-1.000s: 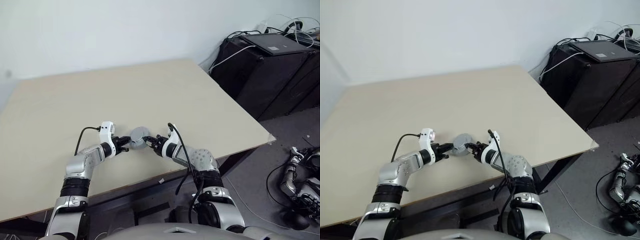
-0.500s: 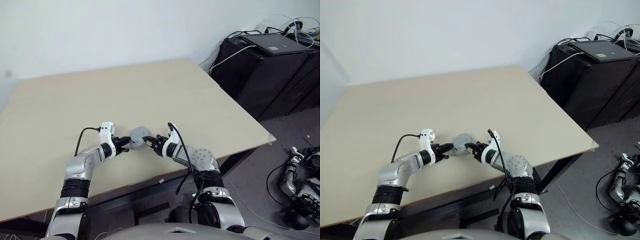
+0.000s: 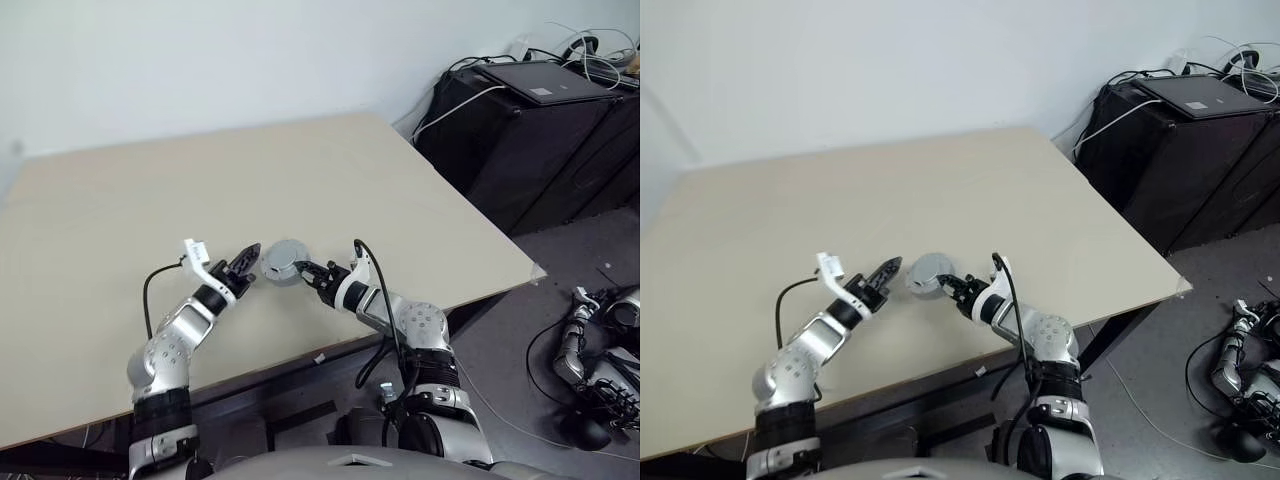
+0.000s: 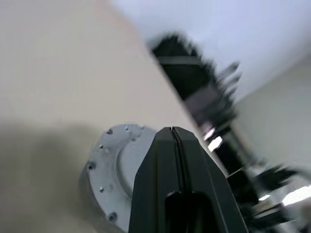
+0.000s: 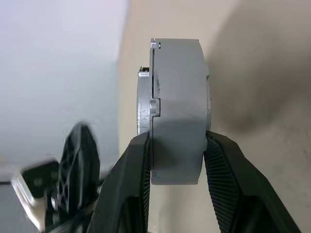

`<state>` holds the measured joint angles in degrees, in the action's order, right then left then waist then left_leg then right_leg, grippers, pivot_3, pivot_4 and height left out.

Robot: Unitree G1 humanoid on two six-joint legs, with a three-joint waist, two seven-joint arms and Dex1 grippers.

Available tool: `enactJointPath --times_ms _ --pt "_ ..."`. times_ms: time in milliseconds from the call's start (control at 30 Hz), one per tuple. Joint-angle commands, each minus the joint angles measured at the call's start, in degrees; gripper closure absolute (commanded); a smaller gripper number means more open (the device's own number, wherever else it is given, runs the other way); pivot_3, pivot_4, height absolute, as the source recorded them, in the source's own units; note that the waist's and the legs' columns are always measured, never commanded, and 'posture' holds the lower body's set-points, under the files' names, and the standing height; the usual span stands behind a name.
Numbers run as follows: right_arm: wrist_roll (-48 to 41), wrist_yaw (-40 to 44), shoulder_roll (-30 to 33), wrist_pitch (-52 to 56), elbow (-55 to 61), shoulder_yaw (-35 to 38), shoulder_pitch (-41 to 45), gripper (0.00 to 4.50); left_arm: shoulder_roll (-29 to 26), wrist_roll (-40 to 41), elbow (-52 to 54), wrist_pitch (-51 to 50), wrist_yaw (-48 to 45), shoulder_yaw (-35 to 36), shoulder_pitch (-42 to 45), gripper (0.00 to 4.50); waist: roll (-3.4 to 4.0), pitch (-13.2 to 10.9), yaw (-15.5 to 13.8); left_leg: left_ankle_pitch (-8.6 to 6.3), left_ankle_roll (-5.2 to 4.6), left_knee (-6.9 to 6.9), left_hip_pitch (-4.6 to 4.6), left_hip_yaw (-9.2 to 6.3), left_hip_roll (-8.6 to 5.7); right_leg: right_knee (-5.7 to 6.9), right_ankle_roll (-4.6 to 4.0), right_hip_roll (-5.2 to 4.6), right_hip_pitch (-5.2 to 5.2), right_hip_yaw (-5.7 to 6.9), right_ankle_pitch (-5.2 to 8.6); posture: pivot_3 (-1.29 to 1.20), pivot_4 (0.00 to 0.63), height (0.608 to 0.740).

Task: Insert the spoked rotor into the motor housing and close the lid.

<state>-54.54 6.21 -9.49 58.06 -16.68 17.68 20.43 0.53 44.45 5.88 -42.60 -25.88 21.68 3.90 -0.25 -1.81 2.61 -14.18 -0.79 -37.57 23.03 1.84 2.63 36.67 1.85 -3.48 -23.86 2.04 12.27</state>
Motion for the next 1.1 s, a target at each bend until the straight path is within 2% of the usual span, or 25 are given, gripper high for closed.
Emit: enactJointPath --times_ms 33,67,167,333,467,567,733,1100 --pt "-4.73 0.85 -4.86 -0.66 4.75 0.81 0.32 3.21 2.38 7.74 5.47 -2.33 1.74 1.21 -4.4 4.5 -0.01 -0.01 -0.01 0.0 0.0 0.0 0.0 0.0 0.0 -0.01 0.0 0.0 0.0 0.0 0.0 0.0 0.0 0.74" --pt "-5.22 0.68 -4.83 -0.74 5.07 0.95 0.28 3.21 2.84 8.99 6.29 -2.88 2.09 1.06 -6.23 4.5 -0.01 -0.02 0.0 0.0 0.0 -0.01 0.0 0.0 0.0 -0.03 0.0 0.0 0.01 0.0 0.0 0.0 0.0 0.74" --pt "-7.1 0.35 -4.7 -0.45 6.47 1.0 0.09 3.21 4.35 13.16 7.98 -4.63 3.24 0.66 -12.25 3.89 -0.03 -0.08 0.08 0.0 0.0 -0.01 0.0 0.01 0.0 -0.16 0.01 -0.01 0.04 -0.01 0.0 0.0 0.0 0.74" --pt "-9.85 -0.81 -4.56 1.54 9.24 -0.16 -0.77 3.21 6.74 20.4 8.19 -4.66 4.75 0.7 -18.18 2.24 0.02 -0.16 0.11 -0.01 0.0 -0.02 0.0 -0.03 0.01 -0.17 0.01 -0.01 0.03 0.03 0.0 0.0 0.0 0.74" --pt "-10.41 -1.54 -4.46 3.03 9.95 -1.39 -1.36 3.21 8.16 25.05 7.75 -2.68 4.96 0.18 -20.27 0.88 0.03 -0.18 0.14 -0.01 0.0 -0.01 0.01 -0.05 0.01 -0.24 0.01 -0.01 0.04 0.05 0.01 0.0 0.0 0.74" --pt "-10.75 -1.9 -4.49 4.5 10.3 -2.13 -1.91 3.21 9.0 27.34 7.76 -0.93 5.03 -0.73 -20.87 0.02 0.05 -0.2 0.13 -0.01 0.0 -0.01 0.05 -0.04 0.01 -0.27 0.01 -0.02 0.03 0.05 0.0 0.0 0.0 0.74" --pt "-11.5 -2.05 -4.94 8.9 11.96 -4.24 -3.5 3.21 10.09 30.8 6.85 2.21 5.78 -2.42 -20.83 0.0 0.05 -0.2 0.12 -0.01 -0.01 -0.01 0.13 -0.05 0.0 -0.3 0.01 -0.01 0.0 0.06 0.0 0.0 0.0 0.74" --pt "-12.67 -2.87 -5.53 15.78 14.44 -6.34 -5.58 3.21 7.84 33.74 3.24 5.13 6.57 -5.83 -19.34 0.0 0.05 -0.2 -0.03 -0.02 -0.02 -0.01 0.15 -0.07 -0.01 -0.4 0.03 -0.01 0.04 0.11 -0.01 0.0 0.0 0.74"
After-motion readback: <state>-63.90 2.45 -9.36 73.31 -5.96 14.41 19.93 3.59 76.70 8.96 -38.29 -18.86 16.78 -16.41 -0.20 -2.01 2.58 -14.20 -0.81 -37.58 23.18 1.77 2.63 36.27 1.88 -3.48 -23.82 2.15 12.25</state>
